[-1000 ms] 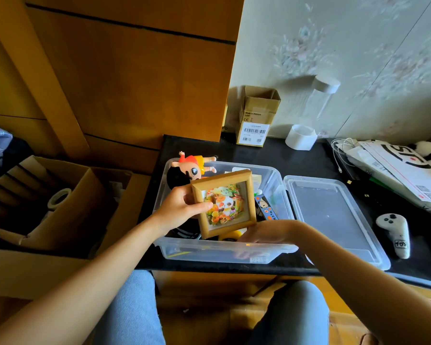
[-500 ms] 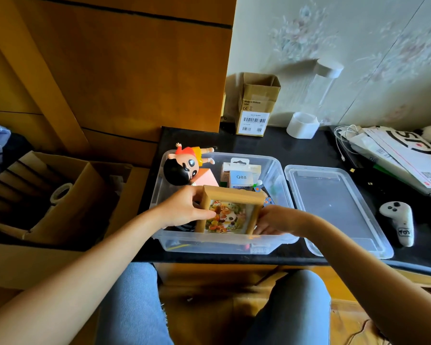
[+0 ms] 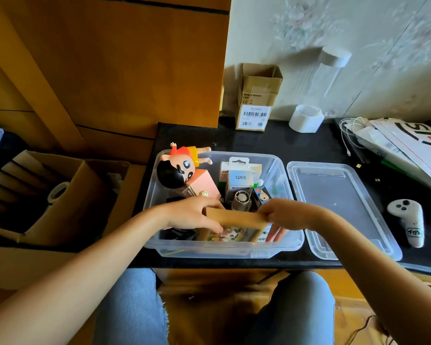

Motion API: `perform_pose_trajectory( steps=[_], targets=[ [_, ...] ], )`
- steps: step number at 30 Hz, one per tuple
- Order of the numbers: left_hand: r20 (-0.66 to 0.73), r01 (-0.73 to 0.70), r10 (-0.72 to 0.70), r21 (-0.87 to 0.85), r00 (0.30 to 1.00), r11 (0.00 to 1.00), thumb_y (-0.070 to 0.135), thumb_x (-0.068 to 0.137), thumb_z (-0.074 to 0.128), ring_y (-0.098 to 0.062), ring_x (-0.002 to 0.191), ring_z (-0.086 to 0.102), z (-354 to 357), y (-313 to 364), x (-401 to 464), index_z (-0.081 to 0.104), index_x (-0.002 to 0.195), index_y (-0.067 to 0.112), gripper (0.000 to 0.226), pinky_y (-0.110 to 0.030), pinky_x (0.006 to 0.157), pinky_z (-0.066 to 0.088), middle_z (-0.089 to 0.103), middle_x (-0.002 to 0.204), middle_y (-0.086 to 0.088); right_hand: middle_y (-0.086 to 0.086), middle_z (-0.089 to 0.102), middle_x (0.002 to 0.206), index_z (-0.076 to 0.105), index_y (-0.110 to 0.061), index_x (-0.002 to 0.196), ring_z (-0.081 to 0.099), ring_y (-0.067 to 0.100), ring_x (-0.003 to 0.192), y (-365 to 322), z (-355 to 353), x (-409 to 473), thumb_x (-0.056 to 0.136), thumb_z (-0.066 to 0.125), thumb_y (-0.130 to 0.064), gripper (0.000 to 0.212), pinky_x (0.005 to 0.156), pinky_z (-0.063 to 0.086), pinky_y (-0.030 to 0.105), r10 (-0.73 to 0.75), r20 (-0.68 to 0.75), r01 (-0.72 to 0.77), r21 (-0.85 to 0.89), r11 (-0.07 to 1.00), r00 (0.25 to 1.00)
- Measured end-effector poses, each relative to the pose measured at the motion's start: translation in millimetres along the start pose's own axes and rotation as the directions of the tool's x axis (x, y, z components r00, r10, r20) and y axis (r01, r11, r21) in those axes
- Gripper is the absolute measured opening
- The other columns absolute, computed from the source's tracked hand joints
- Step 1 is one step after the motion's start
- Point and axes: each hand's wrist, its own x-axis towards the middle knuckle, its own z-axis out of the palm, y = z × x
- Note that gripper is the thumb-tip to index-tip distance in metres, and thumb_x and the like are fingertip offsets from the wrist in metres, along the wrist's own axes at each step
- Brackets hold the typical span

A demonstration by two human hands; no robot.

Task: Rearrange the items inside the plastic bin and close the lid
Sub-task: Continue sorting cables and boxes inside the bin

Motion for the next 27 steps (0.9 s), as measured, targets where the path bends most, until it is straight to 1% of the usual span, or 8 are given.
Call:
perform_pose_trajectory(
  steps=[4,8,11,14,17,20,22,27],
  targets=[
    [0.137,-0.036,0.013,0.166,0.991,0.985,0.029,0.086,0.066,-0.015,0.093,0.054,0,10,8,0.056,0.120,0.022,0.037,-0.026,0.080,0.042,0.057,0.108,-0.002,0.003,0.065,0.097,0.062,-0.005,0.115,0.060,0.018,0.090,-7,-10,0,0.090,0.054,-0.001,0.027,0.082,0.047,0.022,-0.068,0.044,0.078,-0.271,0.960,0.997],
    [0.166,-0.046,0.023,0.141,0.986,0.989,0.022,0.087,0.063,-0.015,0.074,0.053,-2,10,10,0.062,0.109,0.013,0.024,-0.028,0.069,0.039,0.058,0.086,-0.005,0.014,0.066,0.110,0.056,-0.002,0.124,0.065,0.024,0.093,-14,-14,10,0.093,0.044,0.001,0.033,0.091,0.051,0.038,-0.043,0.081,0.062,-0.248,0.967,0.996],
    [0.145,-0.019,0.003,0.109,0.989,0.994,0.021,0.086,0.063,-0.010,0.067,0.048,-7,6,12,0.061,0.097,0.007,0.017,-0.027,0.066,0.035,0.053,0.077,-0.001,0.006,0.059,0.094,0.057,0.001,0.120,0.057,0.016,0.080,-23,-14,15,0.097,0.042,-0.017,0.033,0.081,0.054,0.034,-0.028,0.066,0.037,-0.144,0.989,0.997],
    [0.169,-0.007,-0.012,0.109,0.986,0.994,0.019,0.085,0.063,-0.011,0.070,0.051,-12,5,14,0.061,0.097,0.012,0.014,-0.027,0.067,0.038,0.055,0.081,-0.002,0.001,0.051,0.076,0.055,-0.002,0.116,0.050,0.011,0.067,-35,-11,18,0.099,0.027,-0.048,0.057,0.066,0.044,0.024,-0.072,0.093,0.087,-0.172,0.981,0.993],
    [0.198,-0.005,-0.025,0.146,0.980,0.989,0.021,0.085,0.065,-0.007,0.067,0.052,-15,6,14,0.060,0.101,0.014,0.019,-0.023,0.063,0.040,0.056,0.080,0.002,0.005,0.048,0.079,0.053,-0.008,0.101,0.048,0.013,0.073,-42,-2,23,0.097,0.020,-0.056,0.058,0.077,0.038,0.029,-0.056,0.180,0.088,-0.172,0.981,0.982],
    [0.261,-0.028,-0.015,0.159,0.965,0.987,0.026,0.085,0.066,-0.007,0.068,0.055,-13,8,12,0.058,0.111,0.021,0.028,-0.015,0.058,0.042,0.061,0.088,-0.005,0.003,0.050,0.103,0.047,-0.014,0.119,0.048,0.016,0.099,-39,9,32,0.101,0.018,-0.044,0.045,0.094,0.030,0.033,-0.073,0.238,0.111,-0.150,0.982,0.968],
    [0.280,-0.048,0.001,0.160,0.960,0.986,0.029,0.087,0.064,-0.016,0.080,0.061,-8,8,9,0.052,0.122,0.030,0.037,-0.024,0.067,0.048,0.063,0.101,-0.007,0.009,0.047,0.130,0.044,-0.015,0.132,0.041,0.022,0.123,-35,12,37,0.102,0.021,-0.042,0.047,0.102,0.027,0.034,-0.016,0.248,0.053,-0.144,0.988,0.969],
    [0.313,-0.082,0.040,0.122,0.949,0.989,0.036,0.090,0.060,-0.011,0.088,0.057,-5,7,9,0.050,0.125,0.033,0.036,-0.028,0.078,0.045,0.060,0.105,0.002,0.009,0.048,0.135,0.046,-0.014,0.130,0.041,0.022,0.125,-32,13,45,0.100,0.027,-0.044,0.047,0.103,0.028,0.031,0.060,0.380,-0.085,0.049,0.995,0.923]
  ],
)
